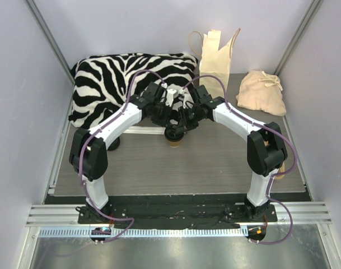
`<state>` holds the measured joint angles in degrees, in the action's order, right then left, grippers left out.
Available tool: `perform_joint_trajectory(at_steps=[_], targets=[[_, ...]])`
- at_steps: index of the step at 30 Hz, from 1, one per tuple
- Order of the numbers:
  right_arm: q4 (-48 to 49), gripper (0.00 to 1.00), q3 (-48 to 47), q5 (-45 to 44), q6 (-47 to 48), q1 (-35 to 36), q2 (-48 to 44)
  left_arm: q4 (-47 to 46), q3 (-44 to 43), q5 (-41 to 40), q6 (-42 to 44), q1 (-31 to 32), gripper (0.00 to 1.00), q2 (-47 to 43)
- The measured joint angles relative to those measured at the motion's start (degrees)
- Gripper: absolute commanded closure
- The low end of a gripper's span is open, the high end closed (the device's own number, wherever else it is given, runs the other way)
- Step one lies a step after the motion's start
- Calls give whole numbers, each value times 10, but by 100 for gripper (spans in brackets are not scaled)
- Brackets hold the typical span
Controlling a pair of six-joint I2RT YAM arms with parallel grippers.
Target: Pack the takeout coffee
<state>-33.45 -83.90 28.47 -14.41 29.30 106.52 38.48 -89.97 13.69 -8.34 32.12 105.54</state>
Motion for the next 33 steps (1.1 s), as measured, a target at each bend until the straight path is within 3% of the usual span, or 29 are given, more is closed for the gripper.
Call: perform_joint_trajectory(at_steps=[11, 19, 33], targets=[[0, 86, 0, 1, 1, 0, 0, 9, 11, 9, -2, 18, 99, -97], [-2, 86, 0, 0, 3, 0, 0, -10, 99, 11, -5, 31, 100, -53], [-3, 86, -5, 19, 2, -1, 8, -32, 108, 28, -2, 26, 100, -94]])
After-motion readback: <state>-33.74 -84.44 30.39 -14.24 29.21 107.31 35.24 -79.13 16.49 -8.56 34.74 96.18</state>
